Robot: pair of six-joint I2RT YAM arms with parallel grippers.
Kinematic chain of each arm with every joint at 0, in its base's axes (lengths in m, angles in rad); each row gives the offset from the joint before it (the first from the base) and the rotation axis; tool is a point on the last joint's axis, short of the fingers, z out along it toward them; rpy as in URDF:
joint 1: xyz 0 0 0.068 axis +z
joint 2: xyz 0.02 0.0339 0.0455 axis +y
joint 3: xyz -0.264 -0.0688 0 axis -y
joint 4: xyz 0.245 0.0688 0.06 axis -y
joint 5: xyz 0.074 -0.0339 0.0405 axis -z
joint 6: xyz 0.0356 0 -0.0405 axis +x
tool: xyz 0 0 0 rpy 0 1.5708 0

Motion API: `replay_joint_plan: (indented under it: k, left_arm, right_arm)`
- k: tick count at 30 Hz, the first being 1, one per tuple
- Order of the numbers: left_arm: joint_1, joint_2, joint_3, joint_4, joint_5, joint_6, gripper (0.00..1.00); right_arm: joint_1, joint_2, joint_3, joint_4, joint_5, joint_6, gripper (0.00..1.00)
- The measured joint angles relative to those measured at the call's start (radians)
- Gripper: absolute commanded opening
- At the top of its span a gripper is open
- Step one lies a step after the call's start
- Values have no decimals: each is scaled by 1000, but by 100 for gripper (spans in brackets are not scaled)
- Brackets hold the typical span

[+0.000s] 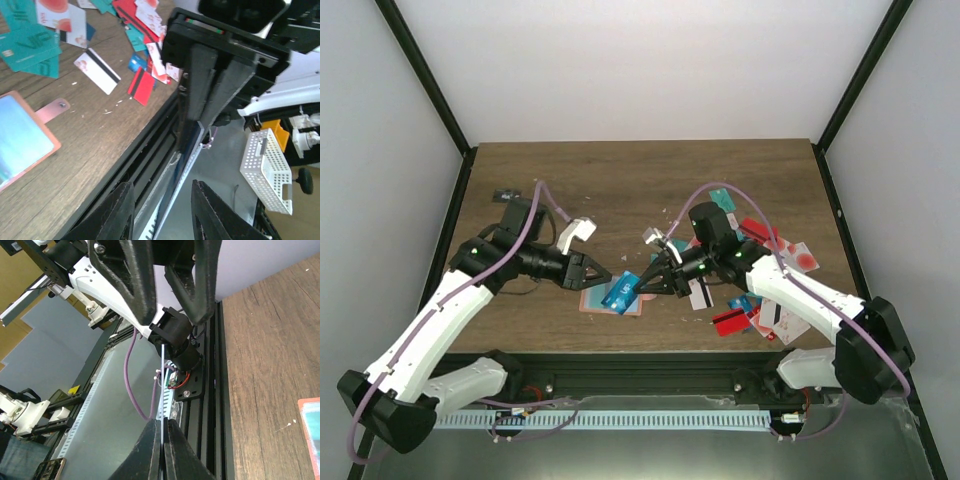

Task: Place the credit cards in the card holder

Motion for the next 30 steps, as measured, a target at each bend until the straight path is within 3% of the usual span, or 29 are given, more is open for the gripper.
replay_joint_plan:
  k: [12,23,30]
  left_arm:
    - [-73,18,-11,37,52,13,29]
    - [-117,34,-17,29,10,32,16]
    - [-124,35,-18,27,9,38,14]
  right_arm:
    - [2,33,14,-11,-40,-20,1]
    - [3,39,14,-11,-80,-22,1]
    - [3,39,14,-11,-84,-23,1]
